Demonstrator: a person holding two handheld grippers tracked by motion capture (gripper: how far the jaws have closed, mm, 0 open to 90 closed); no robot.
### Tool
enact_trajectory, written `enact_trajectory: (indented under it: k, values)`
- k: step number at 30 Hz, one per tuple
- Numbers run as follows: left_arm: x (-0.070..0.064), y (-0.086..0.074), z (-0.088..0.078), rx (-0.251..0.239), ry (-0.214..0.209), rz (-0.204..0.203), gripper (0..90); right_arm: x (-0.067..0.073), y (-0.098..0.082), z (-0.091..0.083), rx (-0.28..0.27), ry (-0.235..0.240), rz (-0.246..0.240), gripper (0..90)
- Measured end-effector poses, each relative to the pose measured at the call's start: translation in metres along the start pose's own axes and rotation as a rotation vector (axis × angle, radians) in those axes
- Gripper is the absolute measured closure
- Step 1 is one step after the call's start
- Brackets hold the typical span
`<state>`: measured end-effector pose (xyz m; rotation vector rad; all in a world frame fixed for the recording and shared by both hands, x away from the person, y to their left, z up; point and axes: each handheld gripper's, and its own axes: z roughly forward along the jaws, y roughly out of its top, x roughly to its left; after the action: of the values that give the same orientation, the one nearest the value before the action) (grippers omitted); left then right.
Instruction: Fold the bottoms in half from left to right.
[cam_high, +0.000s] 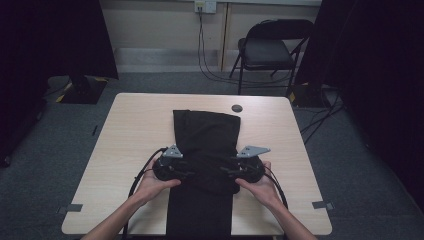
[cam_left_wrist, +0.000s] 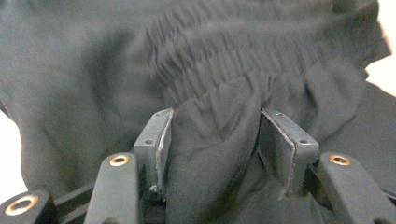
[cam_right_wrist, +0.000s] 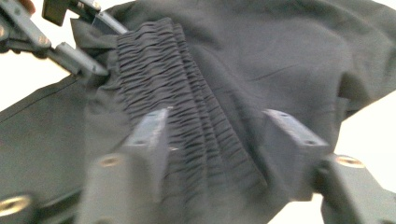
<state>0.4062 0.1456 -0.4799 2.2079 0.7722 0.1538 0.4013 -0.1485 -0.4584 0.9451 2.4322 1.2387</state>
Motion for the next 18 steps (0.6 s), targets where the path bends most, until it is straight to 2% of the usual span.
enact_trajectory:
  k: [2, 4, 6, 8, 10, 14, 16, 18]
  values:
    - [-0.002, -0.008, 0.003, 0.033, 0.006, 0.009, 47.5, -0.004, -0.003, 0.011, 0.042, 0.017, 0.017, 31.1]
    - [-0.006, -0.013, 0.002, 0.014, 0.023, 0.019, 47.9, -0.004, -0.010, 0.017, 0.078, 0.037, 0.025, 25.1]
    - [-0.007, -0.015, 0.002, 0.005, 0.033, 0.012, 47.6, 0.000, -0.017, 0.020, 0.092, 0.068, 0.017, 24.8]
    - [-0.007, -0.014, 0.005, -0.007, 0.049, 0.012, 48.2, 0.003, -0.019, 0.023, 0.109, 0.044, 0.002, 26.4]
    - [-0.003, -0.012, 0.008, -0.015, 0.072, 0.025, 48.6, 0.000, -0.018, 0.028, 0.109, 0.028, -0.001, 28.8]
    - [0.014, -0.003, 0.020, -0.060, 0.122, 0.009, 48.8, -0.016, -0.011, 0.041, 0.095, -0.027, 0.003, 30.0]
    - [0.024, 0.005, 0.028, -0.067, 0.159, 0.001, 48.8, -0.025, -0.003, 0.049, 0.093, -0.070, 0.006, 30.1]
    - [0.032, 0.013, 0.034, -0.073, 0.175, -0.028, 48.7, -0.035, 0.005, 0.056, 0.096, -0.112, 0.011, 30.1]
